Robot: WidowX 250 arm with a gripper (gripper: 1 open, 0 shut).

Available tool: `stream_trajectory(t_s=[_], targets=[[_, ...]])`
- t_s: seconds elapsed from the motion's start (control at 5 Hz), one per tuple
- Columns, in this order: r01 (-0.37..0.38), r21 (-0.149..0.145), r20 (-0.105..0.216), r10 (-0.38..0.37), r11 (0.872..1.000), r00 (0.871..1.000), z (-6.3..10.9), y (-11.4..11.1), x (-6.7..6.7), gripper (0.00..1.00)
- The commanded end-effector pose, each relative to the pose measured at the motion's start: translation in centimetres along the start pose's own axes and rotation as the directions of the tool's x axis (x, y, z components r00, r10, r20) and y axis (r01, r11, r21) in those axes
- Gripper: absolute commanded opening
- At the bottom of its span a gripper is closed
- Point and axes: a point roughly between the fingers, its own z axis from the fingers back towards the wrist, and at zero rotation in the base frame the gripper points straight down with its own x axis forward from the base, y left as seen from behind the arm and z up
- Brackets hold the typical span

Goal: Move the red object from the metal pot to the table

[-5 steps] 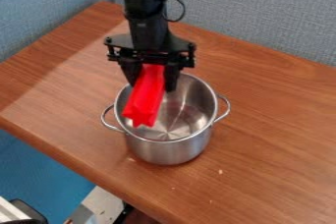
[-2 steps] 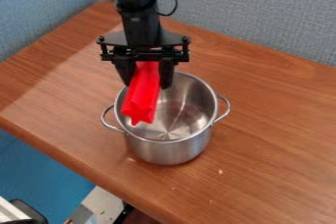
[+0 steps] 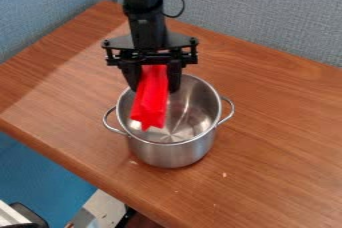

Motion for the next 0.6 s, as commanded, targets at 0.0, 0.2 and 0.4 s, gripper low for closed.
stream_trajectory(t_s=[0.0, 0.2, 0.4], targets=[[0.000, -0.044, 0.034, 0.002, 0.999, 0.999, 1.52, -0.80, 0.35, 0.00], [-0.006, -0.058, 0.020, 0.007, 0.998, 1.000, 1.66, -1.05, 0.11, 0.00], [-0.013, -0.062, 0.010, 0.014, 0.998, 1.000, 1.67, -1.19, -0.14, 0.00]])
